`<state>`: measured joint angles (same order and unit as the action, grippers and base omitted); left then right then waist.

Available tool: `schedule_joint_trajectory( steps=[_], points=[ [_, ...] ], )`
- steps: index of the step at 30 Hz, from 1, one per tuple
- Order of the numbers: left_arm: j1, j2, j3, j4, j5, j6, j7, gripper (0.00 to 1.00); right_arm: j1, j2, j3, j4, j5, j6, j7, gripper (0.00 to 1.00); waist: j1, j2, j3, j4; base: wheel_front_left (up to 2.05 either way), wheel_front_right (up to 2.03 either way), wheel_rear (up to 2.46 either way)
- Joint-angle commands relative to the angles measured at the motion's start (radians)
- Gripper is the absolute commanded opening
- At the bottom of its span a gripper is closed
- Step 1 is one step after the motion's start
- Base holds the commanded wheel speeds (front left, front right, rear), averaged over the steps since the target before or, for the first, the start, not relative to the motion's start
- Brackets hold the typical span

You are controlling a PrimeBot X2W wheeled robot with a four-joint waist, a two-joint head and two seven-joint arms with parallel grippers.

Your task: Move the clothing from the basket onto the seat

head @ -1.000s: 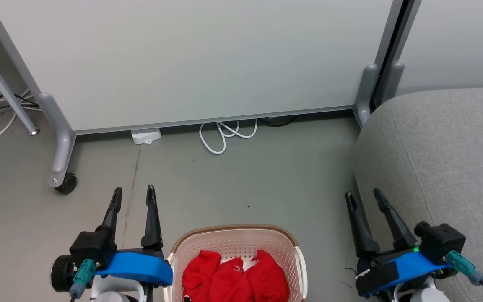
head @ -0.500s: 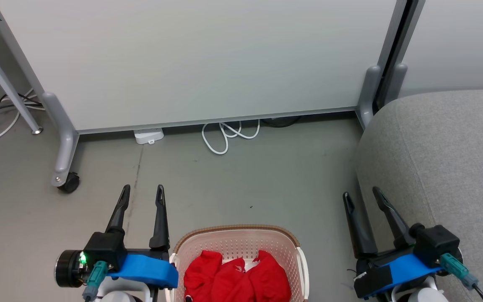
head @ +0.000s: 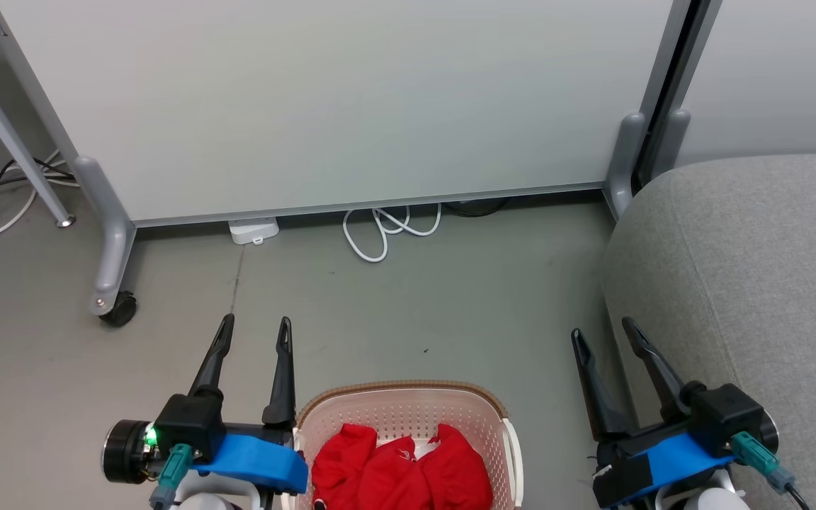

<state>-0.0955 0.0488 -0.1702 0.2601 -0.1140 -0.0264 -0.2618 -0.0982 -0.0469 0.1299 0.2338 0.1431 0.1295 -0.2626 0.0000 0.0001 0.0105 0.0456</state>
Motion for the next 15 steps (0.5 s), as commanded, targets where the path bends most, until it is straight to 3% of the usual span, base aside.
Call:
schedule_joint_trajectory(
  steps=[1,15],
  points=[
    [-0.008,0.003,0.001,0.004,-0.008,-0.001,-0.005,1.00,-0.004,-0.006,0.001,0.002,0.003,0.002,-0.003,1.00,0.0000,-0.0001,-0.001,0.000,0.00,0.00,0.00],
    [-0.013,0.003,-0.004,0.036,-0.042,-0.010,-0.004,1.00,-0.003,-0.006,-0.011,0.013,0.001,0.002,-0.003,1.00,0.0000,-0.0001,-0.002,0.001,0.00,0.00,0.00]
  ],
)
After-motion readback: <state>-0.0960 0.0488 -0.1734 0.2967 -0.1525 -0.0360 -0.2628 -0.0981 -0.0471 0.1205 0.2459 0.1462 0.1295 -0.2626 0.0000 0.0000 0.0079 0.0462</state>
